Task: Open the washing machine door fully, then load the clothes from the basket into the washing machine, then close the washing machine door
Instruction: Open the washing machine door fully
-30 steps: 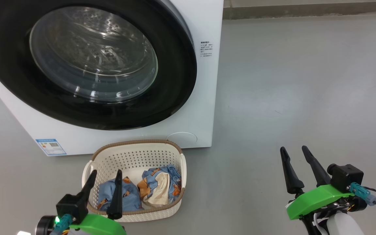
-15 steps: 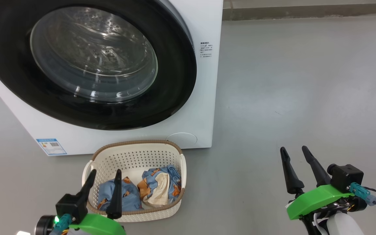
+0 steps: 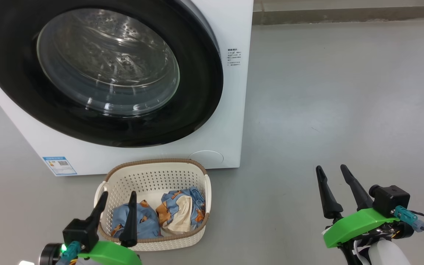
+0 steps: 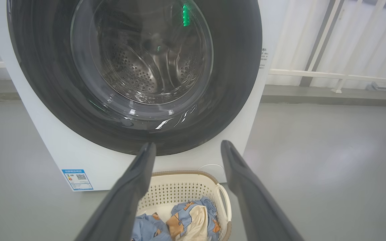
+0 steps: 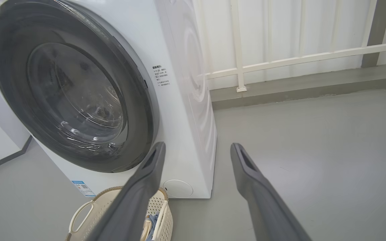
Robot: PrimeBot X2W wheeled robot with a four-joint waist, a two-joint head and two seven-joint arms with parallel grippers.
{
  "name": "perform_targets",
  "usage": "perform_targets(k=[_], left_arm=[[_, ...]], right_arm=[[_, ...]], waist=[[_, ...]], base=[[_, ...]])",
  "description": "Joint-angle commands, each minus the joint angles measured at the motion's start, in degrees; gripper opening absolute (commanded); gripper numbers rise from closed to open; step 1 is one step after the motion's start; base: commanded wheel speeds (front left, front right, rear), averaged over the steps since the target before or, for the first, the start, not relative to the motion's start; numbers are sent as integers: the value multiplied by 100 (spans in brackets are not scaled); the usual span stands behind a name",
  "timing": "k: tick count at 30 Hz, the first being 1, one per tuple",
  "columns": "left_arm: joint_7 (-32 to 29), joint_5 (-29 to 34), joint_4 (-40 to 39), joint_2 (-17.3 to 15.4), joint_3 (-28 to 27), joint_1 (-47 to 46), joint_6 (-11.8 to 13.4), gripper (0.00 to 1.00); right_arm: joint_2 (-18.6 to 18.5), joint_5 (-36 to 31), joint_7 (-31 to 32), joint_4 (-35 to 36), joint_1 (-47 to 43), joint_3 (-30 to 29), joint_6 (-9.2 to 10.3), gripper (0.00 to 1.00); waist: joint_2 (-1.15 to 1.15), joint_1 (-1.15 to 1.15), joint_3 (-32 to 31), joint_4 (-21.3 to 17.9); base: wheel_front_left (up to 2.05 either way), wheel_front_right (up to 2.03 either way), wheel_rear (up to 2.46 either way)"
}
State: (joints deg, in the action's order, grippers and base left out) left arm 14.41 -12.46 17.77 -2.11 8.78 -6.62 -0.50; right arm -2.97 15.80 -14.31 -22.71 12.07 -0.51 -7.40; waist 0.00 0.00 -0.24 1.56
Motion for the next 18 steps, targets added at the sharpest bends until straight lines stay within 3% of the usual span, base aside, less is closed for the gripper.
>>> perform_targets(k=[1, 18], left_arm=[[59, -3, -116, -76, -195, -176, 36, 100], [59, -21, -80, -76, -181, -179, 58, 100]], right_arm=[[9, -50, -69, 136, 191, 151, -9, 100], [9, -49, -69, 124, 179, 139, -9, 100]], waist=[[0, 0, 0, 3], [0, 0, -5, 38]], base=[[0, 0, 0], [0, 0, 0]])
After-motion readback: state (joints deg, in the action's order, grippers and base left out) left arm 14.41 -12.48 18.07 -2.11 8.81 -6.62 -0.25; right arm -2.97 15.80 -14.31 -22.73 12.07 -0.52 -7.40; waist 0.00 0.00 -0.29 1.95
